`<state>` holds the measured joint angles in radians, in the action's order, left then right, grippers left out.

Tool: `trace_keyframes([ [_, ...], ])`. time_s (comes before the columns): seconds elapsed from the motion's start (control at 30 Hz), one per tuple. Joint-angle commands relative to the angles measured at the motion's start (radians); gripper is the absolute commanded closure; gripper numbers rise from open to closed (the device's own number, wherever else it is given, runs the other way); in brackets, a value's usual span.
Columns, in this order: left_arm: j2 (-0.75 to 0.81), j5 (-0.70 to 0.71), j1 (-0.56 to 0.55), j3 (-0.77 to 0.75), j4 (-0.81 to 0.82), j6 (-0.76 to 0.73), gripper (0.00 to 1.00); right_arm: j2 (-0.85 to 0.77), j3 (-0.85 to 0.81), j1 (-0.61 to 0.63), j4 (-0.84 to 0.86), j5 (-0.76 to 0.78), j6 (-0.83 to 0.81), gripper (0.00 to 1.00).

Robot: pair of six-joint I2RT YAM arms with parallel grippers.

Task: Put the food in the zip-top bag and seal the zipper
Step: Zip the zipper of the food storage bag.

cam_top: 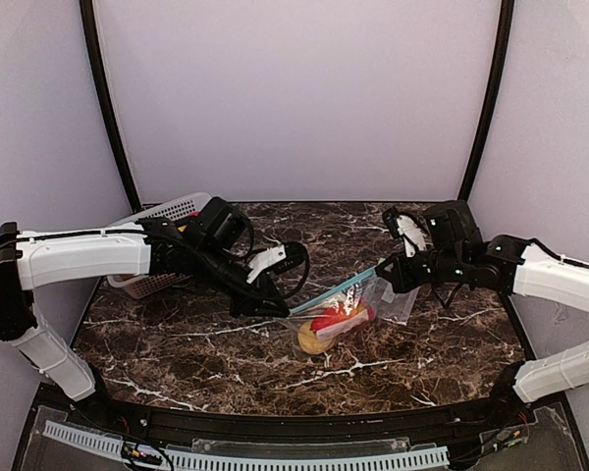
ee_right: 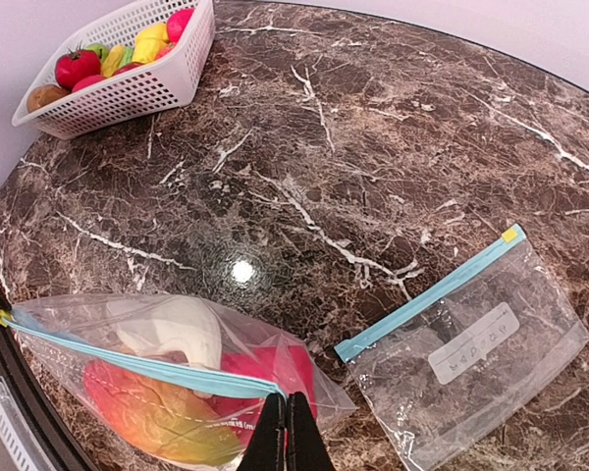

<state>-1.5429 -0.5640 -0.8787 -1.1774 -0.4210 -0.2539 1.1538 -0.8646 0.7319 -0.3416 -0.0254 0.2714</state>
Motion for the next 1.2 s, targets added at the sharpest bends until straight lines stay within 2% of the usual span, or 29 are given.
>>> trace_keyframes([
  [0.0,0.025,-0.011,0.009,0.008,-0.111,-0.017,0.99,-0.03,0.014,-0.038,0.0,0.084,0.006,1.0],
  [0.43,0.049,0.004,0.04,0.022,-0.116,-0.021,0.99,-0.037,0.0,-0.054,-0.012,0.085,-0.013,1.0],
  [0.57,0.064,0.017,0.057,0.037,-0.096,0.001,0.99,-0.015,-0.014,-0.056,-0.005,0.043,-0.014,1.0],
  [0.83,-0.006,0.102,0.1,0.026,-0.025,0.106,0.99,0.114,-0.08,-0.056,0.07,-0.055,0.014,1.0],
  [1.03,-0.087,0.212,0.174,-0.017,0.018,0.137,0.99,0.255,-0.176,-0.057,0.092,-0.001,0.048,1.0],
  [1.17,-0.175,0.194,0.241,-0.082,0.074,0.155,0.99,0.375,-0.252,-0.091,0.095,-0.013,0.089,1.0],
])
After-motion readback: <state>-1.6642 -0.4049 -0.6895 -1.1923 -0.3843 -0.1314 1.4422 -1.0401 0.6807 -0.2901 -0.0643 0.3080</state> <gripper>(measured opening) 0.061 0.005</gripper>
